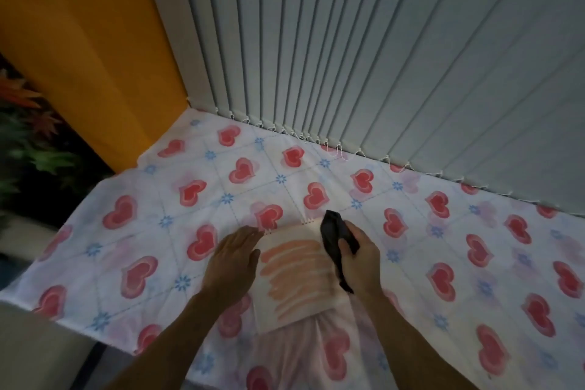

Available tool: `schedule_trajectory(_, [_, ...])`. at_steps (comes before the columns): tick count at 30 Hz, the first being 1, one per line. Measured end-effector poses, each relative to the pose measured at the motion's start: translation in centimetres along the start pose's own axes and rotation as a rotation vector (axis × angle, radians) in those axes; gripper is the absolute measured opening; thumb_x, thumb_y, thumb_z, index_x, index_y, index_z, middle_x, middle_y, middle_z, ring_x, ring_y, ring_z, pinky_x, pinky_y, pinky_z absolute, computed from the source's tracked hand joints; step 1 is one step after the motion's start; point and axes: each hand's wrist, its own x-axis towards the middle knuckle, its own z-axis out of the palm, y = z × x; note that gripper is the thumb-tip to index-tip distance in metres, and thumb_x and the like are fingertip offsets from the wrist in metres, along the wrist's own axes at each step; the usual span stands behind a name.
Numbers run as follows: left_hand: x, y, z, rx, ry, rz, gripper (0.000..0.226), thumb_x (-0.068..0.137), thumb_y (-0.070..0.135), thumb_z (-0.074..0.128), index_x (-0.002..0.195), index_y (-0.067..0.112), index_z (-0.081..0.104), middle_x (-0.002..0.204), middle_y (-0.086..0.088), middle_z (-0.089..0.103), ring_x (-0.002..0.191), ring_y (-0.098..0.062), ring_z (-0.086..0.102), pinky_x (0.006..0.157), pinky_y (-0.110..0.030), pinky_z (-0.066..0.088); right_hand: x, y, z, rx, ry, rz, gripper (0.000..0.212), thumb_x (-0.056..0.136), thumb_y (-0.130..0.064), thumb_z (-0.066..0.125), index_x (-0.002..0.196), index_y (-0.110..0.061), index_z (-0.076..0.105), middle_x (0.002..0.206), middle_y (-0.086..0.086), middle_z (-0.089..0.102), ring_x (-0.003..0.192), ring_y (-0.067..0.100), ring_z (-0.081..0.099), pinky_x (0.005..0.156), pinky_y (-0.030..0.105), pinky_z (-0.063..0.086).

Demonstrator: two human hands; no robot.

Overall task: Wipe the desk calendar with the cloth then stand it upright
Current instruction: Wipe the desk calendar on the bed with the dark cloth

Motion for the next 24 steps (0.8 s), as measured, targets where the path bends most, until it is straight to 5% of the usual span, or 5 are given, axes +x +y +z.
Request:
schedule_trajectory(4, [0.0, -2.3, 0.8, 0.143, -0.033, 0.105, 0.039, 0.092, 0.019, 0.056, 0.13, 0.012, 0.056, 0.136, -0.01, 0.057, 0.131, -0.028, 0.047, 0.111, -0.048, 0.022, -0.6, -0.2, 1.1, -0.253, -0.135, -0.187, 0.055, 0.087, 0.009, 0.058, 0.139, -0.008, 0.048, 0.146, 0.009, 0.046, 0.134, 0.022, 0.04, 0.11, 0.036, 0.036])
schedule_trajectory(9, [0.0, -4.0, 1.1, 0.223, -0.12, 0.163, 0.059, 0.1, 0.04, 0.012, 0.136, 0.014, 0.05, 0.141, -0.005, 0.052, 0.136, -0.026, 0.039, 0.114, -0.051, 0.017, -1.2, -0.9, 2.7, -0.399, -0.228, -0.292, 0.048, 0.093, 0.001, 0.054, 0.14, -0.003, 0.043, 0.151, 0.009, 0.037, 0.14, 0.022, 0.032, 0.114, 0.04, 0.031])
schedule_trajectory(16, [0.0, -4.9, 1.4, 0.194, -0.112, 0.216, 0.056, 0.1, 0.039, 0.017, 0.137, 0.014, 0.05, 0.144, -0.003, 0.05, 0.14, -0.026, 0.032, 0.117, -0.046, 0.012, -2.0, -2.3, 4.4, -0.347, -0.391, -0.321, 0.056, 0.09, 0.009, 0.052, 0.143, -0.004, 0.04, 0.155, 0.009, 0.029, 0.144, 0.019, 0.022, 0.118, 0.025, 0.014])
schedule_trajectory(24, [0.3, -5.6, 1.2, 0.19, -0.042, 0.324, 0.046, 0.095, 0.017, 0.036, 0.138, 0.014, 0.049, 0.145, -0.001, 0.047, 0.142, -0.026, 0.028, 0.118, -0.048, 0.016, -3.5, -5.3, 8.5, -0.307, -0.441, -0.482, 0.048, 0.083, 0.008, 0.054, 0.13, 0.005, 0.053, 0.142, 0.017, 0.048, 0.136, 0.029, 0.037, 0.113, 0.041, 0.028])
